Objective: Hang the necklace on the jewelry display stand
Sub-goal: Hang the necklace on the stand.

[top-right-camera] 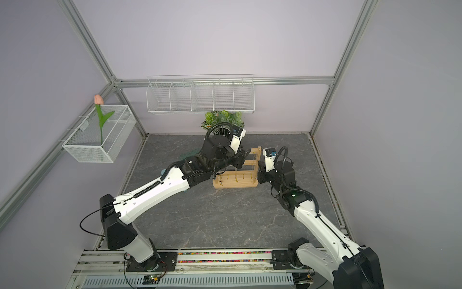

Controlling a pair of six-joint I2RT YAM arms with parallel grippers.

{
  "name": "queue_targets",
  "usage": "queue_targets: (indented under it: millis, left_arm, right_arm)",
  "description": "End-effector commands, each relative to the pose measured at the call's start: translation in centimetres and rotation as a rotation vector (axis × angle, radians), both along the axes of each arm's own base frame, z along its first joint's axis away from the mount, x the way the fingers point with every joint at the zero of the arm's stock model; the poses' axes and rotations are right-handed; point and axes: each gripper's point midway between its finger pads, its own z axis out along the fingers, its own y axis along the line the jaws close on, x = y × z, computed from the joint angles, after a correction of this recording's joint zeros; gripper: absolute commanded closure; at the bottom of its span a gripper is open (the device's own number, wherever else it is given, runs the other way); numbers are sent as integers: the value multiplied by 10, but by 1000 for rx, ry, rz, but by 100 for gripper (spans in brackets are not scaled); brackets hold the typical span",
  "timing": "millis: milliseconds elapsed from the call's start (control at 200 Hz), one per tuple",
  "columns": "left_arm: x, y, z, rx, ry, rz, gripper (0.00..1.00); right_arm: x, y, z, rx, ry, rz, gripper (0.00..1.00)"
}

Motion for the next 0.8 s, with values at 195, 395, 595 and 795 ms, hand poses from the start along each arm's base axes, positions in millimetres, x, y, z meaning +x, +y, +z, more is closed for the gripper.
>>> queue_targets:
  millis: [195, 395, 595, 795]
  left_arm:
    - [-26, 26, -115, -61, 258, 92, 61]
    - [-34, -4, -151, -104, 171, 97, 58]
    - [-15, -18, -171, -218, 126, 194, 59]
    - [-2, -26, -178, -257, 72, 237, 59]
  right_arm:
    - [4, 0, -11, -5, 11, 2, 93]
    - [3, -1, -17, -2, 21, 0, 94]
    - [4, 0, -24, -1, 40, -3, 93]
    - [2, -2, -27, 2, 45, -10, 93]
